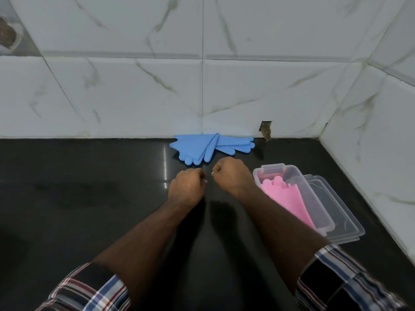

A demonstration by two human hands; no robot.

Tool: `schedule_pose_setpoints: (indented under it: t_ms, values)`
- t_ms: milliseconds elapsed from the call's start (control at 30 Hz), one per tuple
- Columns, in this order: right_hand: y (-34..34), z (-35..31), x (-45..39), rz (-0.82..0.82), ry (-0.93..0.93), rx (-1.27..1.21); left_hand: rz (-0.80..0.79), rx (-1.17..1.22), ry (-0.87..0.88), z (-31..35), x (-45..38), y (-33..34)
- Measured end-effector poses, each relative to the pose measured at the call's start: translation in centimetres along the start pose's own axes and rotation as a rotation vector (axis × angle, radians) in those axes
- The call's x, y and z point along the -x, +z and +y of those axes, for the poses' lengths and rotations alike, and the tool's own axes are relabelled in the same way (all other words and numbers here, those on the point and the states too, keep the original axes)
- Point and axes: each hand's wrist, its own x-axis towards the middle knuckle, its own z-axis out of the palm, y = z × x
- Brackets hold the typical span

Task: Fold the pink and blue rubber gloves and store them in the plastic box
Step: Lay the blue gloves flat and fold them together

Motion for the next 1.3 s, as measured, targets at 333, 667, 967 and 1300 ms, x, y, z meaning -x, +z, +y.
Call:
schedule_pose_setpoints:
  t_ms: [333, 667, 967, 1300]
  values:
    - [3.5, 0.1, -7.4, 0.074, 0.292, -0.433, 0.07, -0.056, -0.005, -3.0, -7.4, 0.0]
    - [5.2, 0.3, -12.6, 0.192, 0.472, -0.659, 0.068, -0.209, 0.03, -2.9, -13.5, 2.3]
    - [5.2, 0.5, -11.4, 0.135, 0.486, -0.759, 0.075, 0.207, -0.026, -3.7, -11.6, -1.8]
    - [4.1, 0.1, -2.6, 0.124, 0.129, -0.472, -0.199, 0.215, 0.022, -7.7, -2.5, -6.2]
